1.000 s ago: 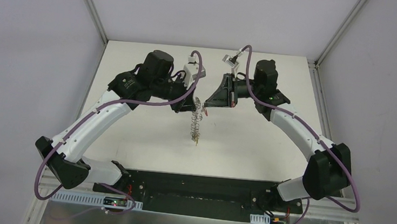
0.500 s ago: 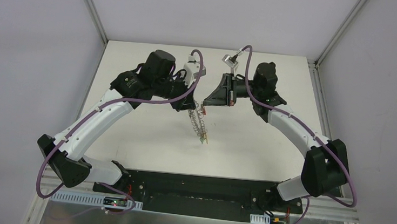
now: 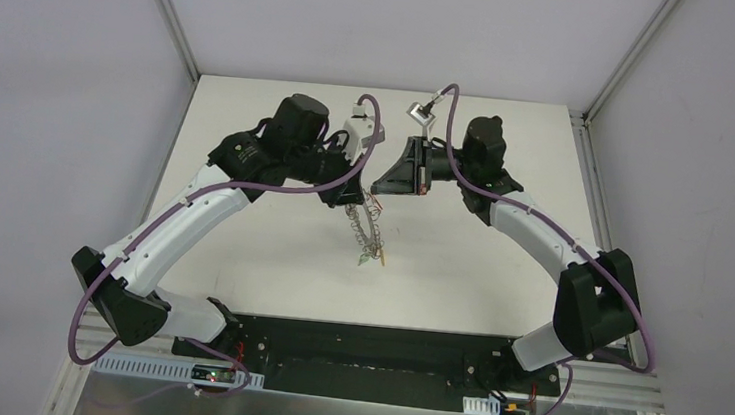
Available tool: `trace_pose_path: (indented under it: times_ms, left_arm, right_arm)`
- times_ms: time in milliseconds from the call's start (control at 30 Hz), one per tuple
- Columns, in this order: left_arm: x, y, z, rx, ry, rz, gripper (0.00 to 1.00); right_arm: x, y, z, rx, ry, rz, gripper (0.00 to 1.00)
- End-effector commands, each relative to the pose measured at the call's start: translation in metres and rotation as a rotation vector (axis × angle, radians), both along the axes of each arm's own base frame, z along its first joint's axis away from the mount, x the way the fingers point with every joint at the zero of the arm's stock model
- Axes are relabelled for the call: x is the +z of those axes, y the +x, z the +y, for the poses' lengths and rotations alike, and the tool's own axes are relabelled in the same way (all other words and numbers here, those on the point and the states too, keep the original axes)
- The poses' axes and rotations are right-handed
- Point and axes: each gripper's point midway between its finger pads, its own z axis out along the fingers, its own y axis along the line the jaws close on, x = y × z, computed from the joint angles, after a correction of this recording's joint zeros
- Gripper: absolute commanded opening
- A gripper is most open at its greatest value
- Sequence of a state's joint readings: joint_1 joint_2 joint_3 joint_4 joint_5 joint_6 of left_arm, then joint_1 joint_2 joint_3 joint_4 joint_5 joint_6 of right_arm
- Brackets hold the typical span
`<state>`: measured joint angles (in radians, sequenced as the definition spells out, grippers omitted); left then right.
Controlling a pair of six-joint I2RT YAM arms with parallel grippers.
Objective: Put the keys on the keyring
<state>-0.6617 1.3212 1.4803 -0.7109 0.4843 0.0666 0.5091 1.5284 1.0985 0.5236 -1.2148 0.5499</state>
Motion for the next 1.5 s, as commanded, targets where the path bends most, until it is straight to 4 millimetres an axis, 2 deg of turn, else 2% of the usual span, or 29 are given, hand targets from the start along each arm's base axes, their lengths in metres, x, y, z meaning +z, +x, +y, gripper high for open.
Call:
trace_pose_path:
  times_ms: [0, 500, 733, 1100, 1467]
  left_arm:
    - [0.026, 0.004, -0.004, -0.005, -0.056, -0.090, 0.00]
    - [0.024, 0.009, 0.003, 0.029, -0.025, -0.121, 0.00]
    - [0.020, 0.009, 0.012, 0.025, 0.013, -0.159, 0.00]
    - [0.018, -0.013, 0.004, -0.106, -0.022, -0.130, 0.00]
    - [0.018, -0.010, -0.002, -0.123, -0.025, -0.125, 0.00]
  right_arm:
    - [0.005, -0.002, 0.004, 0.010, 0.027, -0.040, 0.00]
    - [-0.006, -0.008, 0.007, 0.051, -0.004, -0.058, 0.00]
    - [-0.013, -0.012, -0.001, 0.064, -0.056, -0.171, 0.00]
    - [0.003, -0.014, -0.006, 0.074, -0.021, -0.230, 0.00]
    - [0.026, -0.016, -0.011, 0.082, 0.033, -0.232, 0.00]
